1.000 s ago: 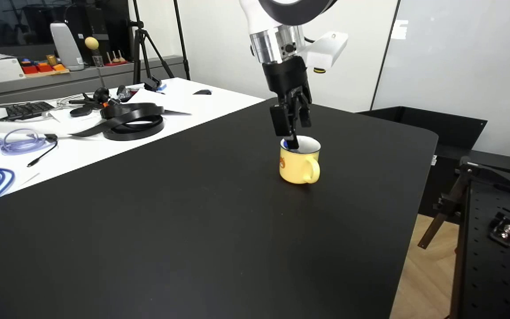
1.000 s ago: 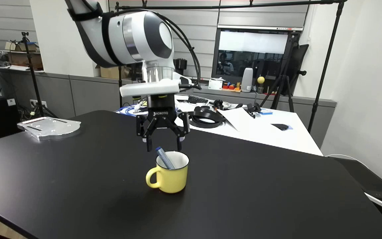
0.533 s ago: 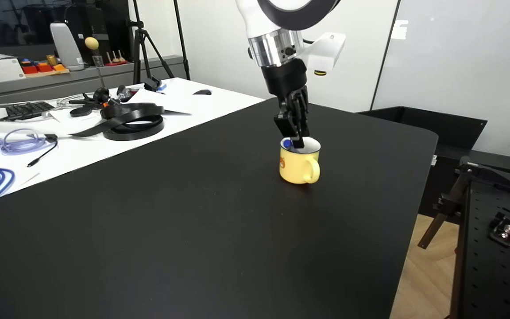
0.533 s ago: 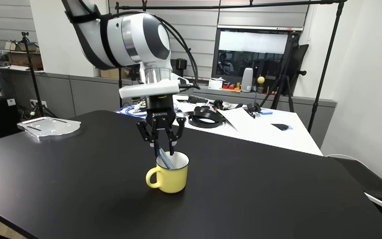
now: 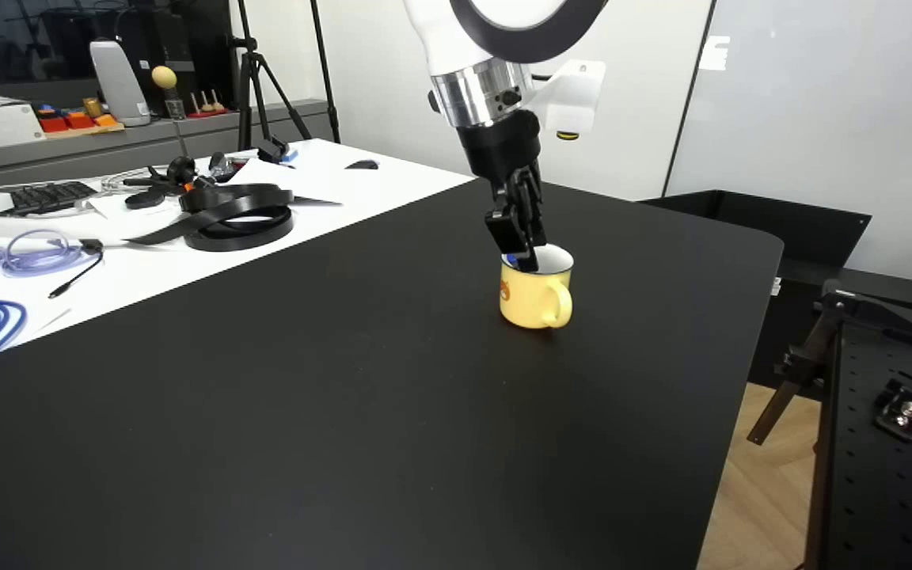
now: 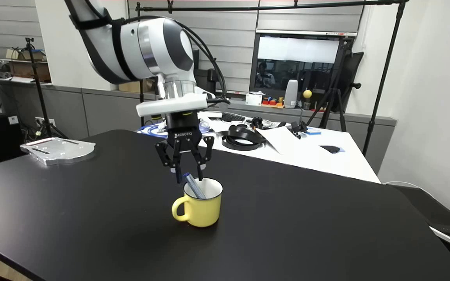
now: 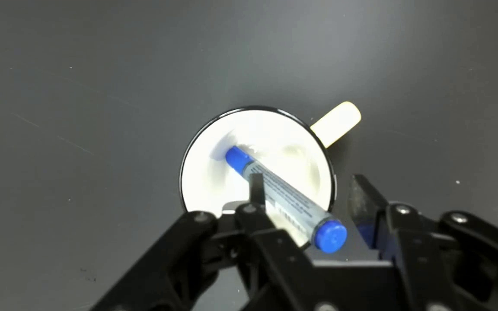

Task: Take the marker out of the cup, put it on the table then put it back in the cup

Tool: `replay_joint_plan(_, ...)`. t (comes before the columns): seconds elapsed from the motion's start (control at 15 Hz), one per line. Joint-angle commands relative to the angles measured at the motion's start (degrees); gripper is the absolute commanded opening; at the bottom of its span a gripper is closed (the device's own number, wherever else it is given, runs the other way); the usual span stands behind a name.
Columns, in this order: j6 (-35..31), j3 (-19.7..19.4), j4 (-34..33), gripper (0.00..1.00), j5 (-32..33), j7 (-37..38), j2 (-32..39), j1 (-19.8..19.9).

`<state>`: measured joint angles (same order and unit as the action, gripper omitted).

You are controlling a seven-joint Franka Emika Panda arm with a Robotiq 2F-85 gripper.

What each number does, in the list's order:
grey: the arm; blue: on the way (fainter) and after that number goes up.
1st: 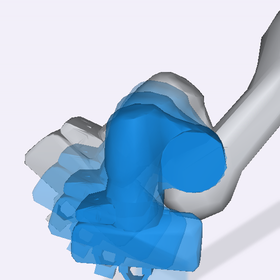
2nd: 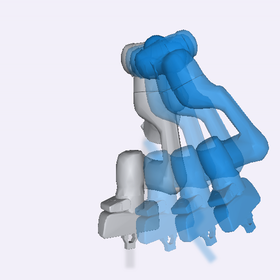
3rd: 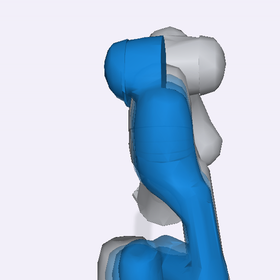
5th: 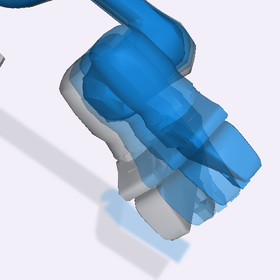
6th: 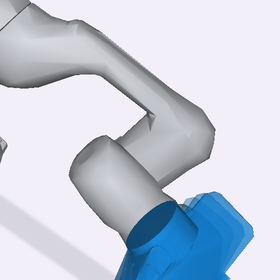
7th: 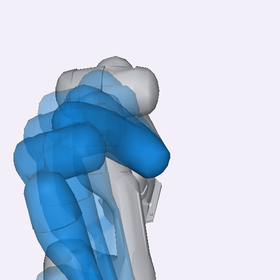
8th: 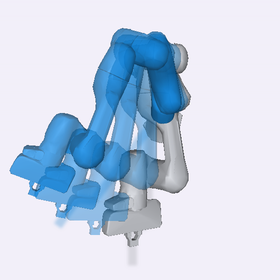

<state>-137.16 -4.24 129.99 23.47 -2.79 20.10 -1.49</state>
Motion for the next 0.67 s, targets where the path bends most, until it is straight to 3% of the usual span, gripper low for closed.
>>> replay_joint_plan(0.0, 1.3, -0.1, -0.1, 0.84, 1.6, -0.6, -0.9, -0.3)
replay_joint_plan(0.2, 1.5, -0.1, -0.6, 1.0, 1.7, -1.1, 0.0, -0.3)
replay_joint_plan(0.27, 1.5, -0.1, -0.7, 0.61, 1.7, -1.1, 0.3, -0.3)
replay_joint_plan(0.4, 1.3, -0.1, -1.1, 0.65, 2.1, -1.1, 0.9, -0.4)
replay_joint_plan(0.6, 1.0, -0.1, -1.3, 0.43, 2.9, -1.1, 1.3, -0.7)
